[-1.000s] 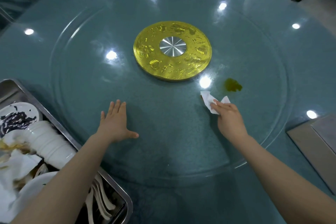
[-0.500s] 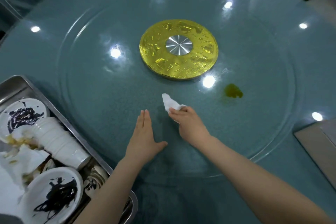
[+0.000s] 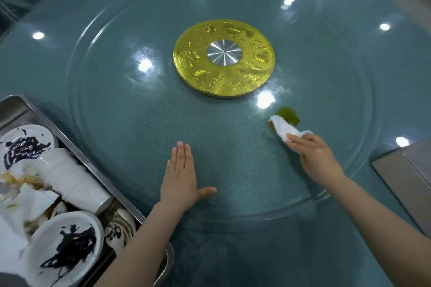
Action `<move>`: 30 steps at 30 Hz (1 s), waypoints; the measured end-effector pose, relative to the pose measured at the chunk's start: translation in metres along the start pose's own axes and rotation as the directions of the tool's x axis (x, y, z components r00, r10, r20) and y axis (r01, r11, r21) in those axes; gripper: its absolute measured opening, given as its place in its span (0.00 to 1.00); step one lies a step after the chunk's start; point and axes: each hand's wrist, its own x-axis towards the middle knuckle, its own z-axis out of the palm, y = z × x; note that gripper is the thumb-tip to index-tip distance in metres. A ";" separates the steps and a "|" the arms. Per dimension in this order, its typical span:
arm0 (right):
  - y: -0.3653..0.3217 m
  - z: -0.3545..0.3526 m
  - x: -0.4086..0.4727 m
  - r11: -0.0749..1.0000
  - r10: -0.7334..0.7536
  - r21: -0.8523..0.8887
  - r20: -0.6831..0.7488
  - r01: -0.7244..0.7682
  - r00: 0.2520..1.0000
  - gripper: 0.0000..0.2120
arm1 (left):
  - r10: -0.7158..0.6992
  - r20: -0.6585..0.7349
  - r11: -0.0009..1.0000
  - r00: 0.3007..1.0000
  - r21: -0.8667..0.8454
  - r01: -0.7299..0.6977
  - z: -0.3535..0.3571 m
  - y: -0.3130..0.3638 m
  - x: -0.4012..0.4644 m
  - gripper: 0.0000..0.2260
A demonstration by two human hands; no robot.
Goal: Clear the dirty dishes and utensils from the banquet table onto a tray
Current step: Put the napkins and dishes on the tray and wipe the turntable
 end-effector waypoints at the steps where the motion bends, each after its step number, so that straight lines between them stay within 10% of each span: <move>1: 0.009 -0.002 0.000 0.998 0.062 -0.033 -0.013 -0.062 0.998 0.25 | 0.004 0.005 1.000 1.000 0.001 -0.004 -0.001 -0.004 0.002 0.59; 6: 0.017 0.001 0.028 0.887 0.459 -0.051 -0.004 -0.459 0.888 0.23 | 0.032 0.033 0.999 0.999 -0.008 -0.031 -0.008 -0.023 0.009 0.60; 10: -0.011 0.012 0.074 0.862 0.505 0.009 0.056 -0.507 0.861 0.26 | 0.042 0.063 0.999 0.997 0.025 -0.044 -0.015 -0.038 0.014 0.61; 21: -0.074 0.040 0.074 0.962 0.263 0.056 0.072 -0.267 0.962 0.25 | 0.056 0.182 0.996 0.982 0.053 -0.066 -0.044 -0.067 0.025 0.60; 30: -0.075 0.015 0.010 0.954 -0.299 0.015 0.158 0.300 0.941 0.30 | -0.007 0.248 0.991 0.969 0.132 -0.027 -0.066 -0.079 0.038 0.62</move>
